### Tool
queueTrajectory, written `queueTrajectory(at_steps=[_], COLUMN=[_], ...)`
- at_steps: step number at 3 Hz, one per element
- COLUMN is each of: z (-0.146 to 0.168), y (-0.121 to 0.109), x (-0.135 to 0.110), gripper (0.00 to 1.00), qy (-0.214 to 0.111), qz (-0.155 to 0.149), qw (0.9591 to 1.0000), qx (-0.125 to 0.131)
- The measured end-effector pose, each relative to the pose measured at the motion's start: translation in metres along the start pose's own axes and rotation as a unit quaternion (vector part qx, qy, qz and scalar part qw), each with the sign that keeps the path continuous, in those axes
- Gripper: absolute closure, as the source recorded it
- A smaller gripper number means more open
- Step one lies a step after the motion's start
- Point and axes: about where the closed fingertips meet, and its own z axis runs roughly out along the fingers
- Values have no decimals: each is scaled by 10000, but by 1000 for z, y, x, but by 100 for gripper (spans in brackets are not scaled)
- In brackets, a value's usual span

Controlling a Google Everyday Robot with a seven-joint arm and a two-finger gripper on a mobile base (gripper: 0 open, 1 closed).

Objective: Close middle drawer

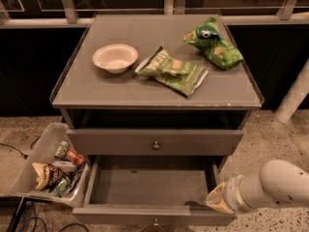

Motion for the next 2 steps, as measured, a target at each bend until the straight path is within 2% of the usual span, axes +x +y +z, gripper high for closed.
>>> queueTrajectory(at_steps=[1,2], z=[40,73], y=[21,45], x=[16,28], gripper=[100,100], qy=[-281,-429], qz=[23,-1], qw=[9991,9970], qx=[-317,-643])
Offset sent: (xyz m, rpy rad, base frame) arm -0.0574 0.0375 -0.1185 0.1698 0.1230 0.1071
